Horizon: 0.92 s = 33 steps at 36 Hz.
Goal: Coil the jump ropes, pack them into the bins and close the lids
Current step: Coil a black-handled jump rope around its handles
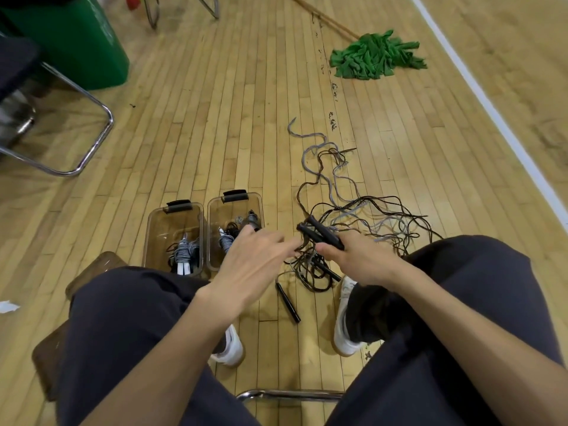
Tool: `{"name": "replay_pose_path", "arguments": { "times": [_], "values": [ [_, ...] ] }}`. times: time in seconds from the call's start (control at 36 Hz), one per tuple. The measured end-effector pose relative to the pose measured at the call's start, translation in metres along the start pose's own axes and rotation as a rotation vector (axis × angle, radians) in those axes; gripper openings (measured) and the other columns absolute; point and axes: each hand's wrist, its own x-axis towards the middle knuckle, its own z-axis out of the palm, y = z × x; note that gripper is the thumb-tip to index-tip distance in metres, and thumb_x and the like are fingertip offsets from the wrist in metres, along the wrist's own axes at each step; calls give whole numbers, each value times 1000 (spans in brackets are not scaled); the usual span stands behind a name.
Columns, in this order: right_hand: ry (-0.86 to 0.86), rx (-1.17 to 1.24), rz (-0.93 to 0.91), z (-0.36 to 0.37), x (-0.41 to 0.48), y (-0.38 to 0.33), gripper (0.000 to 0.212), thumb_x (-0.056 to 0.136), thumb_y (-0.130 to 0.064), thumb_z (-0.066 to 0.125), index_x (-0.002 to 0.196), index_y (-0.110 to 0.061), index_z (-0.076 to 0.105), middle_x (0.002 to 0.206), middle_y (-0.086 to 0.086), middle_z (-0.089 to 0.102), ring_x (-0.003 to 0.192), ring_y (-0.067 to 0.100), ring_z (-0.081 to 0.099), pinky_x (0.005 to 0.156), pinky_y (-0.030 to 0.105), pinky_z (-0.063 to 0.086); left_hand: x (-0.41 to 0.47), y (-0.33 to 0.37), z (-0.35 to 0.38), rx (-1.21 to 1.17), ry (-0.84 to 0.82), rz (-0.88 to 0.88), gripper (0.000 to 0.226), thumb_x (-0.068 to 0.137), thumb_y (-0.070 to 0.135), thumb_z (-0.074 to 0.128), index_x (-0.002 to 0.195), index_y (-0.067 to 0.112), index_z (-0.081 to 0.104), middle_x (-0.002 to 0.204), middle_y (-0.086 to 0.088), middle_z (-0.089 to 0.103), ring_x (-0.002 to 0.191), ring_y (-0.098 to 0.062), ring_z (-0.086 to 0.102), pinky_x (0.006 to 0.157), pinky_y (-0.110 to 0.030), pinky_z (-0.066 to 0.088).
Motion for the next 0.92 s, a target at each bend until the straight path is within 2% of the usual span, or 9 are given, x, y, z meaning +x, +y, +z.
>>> {"name": "replay_pose_path", "arguments": {
  "times": [0.06,0.14,0.22,0.31,0.39,0.5,0.61,0.72,0.92],
  "values": [
    [-76,-1,22,1,0,1,30,104,-43,48,88,-19,53,66,-3,47,48,6,44,40,13,34,-1,-5,-1,31,68,75,25,85,13,69,108,23,66,77,2,61,68,-19,51,67,-32,30],
    [-242,23,38,3,1,4,32,103,-43,51,90,-15,55,61,-3,41,36,5,36,38,19,34,-2,-7,-3,31,117,170,30,82,6,73,107,22,68,82,0,63,72,-21,54,65,-34,37],
    [-381,1,-8,4,-1,4,31,103,-42,51,89,-16,56,57,-5,38,39,9,34,39,22,35,-2,-5,-4,-18,135,231,28,83,8,70,107,22,68,86,1,63,75,-19,52,65,-31,36],
    [-448,-81,-103,5,-4,4,32,102,-46,52,91,-17,61,63,-4,41,47,9,39,47,22,35,-4,-3,-5,-161,88,238,12,94,19,62,102,23,70,84,4,60,73,-15,46,61,-30,39],
    [-464,-138,-190,10,-7,7,40,100,-48,56,97,-9,64,71,-2,49,59,10,45,59,25,39,-4,1,-9,-401,-44,106,32,100,37,43,102,23,72,86,8,62,78,-12,52,69,-37,49],
    [-453,-161,-251,15,-13,7,52,91,-63,58,81,-12,60,65,-5,50,56,9,46,61,25,40,-1,0,-11,-687,-204,-16,18,99,28,59,105,25,76,95,13,71,92,-6,64,84,-40,52],
    [-398,-126,-240,13,-17,4,77,81,-81,41,84,-8,67,66,-2,54,51,4,47,61,24,42,2,0,-17,-784,-229,-79,15,97,23,63,101,25,77,94,12,74,92,-10,68,86,-39,53],
    [-340,-118,-210,14,-20,2,89,79,-83,30,84,-1,65,63,0,48,53,10,44,66,30,42,4,1,-18,-799,-207,-85,15,96,22,64,102,22,78,94,17,73,94,-3,67,86,-31,53],
    [-343,-105,-177,16,-18,1,73,87,-78,36,73,-10,58,61,-1,47,47,5,41,60,23,38,4,-3,-16,-812,-232,-104,15,96,25,65,103,25,78,94,21,73,95,4,66,87,-22,51]
  ]
}}
